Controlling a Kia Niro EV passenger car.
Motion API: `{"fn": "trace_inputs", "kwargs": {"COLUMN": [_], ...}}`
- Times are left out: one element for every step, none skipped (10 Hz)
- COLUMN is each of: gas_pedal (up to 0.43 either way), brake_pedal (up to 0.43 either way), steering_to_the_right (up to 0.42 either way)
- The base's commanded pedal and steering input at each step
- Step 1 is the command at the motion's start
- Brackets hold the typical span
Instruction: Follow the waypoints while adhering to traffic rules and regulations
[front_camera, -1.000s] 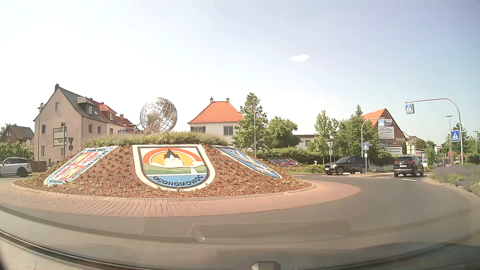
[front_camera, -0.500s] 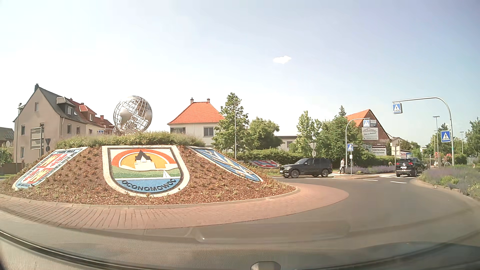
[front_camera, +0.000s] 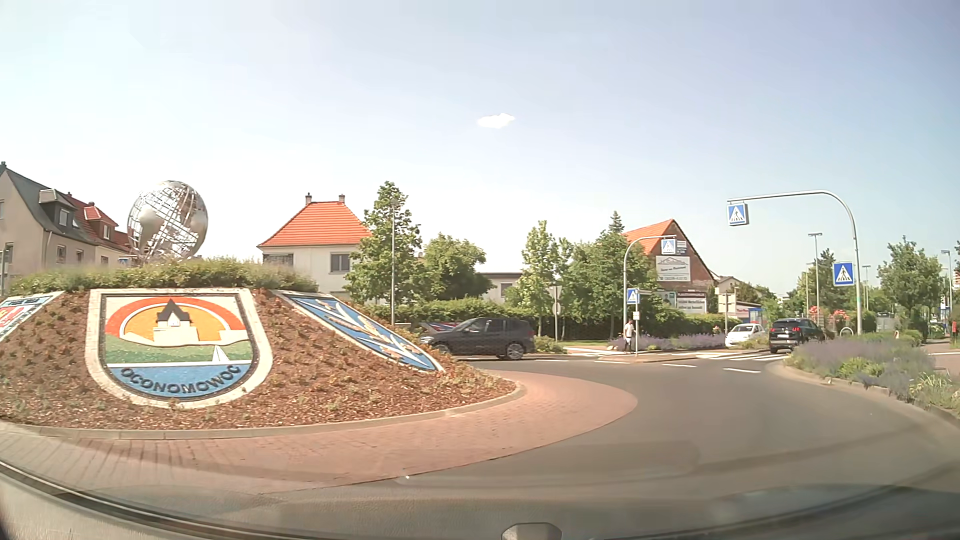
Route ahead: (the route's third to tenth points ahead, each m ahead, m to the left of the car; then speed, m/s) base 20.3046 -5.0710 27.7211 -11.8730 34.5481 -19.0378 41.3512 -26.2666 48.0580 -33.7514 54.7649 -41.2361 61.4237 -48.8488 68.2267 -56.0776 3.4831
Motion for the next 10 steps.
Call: {"fn": "trace_inputs", "kwargs": {"gas_pedal": [0.339, 0.311, 0.268, 0.268, 0.26, 0.24, 0.169, 0.039, 0.0, 0.0], "brake_pedal": [0.0, 0.0, 0.0, 0.0, 0.0, 0.0, 0.0, 0.0, 0.0, 0.0], "steering_to_the_right": [0.398, 0.398, 0.397, 0.392, 0.383, 0.367, 0.344, 0.307, 0.262, 0.225]}}
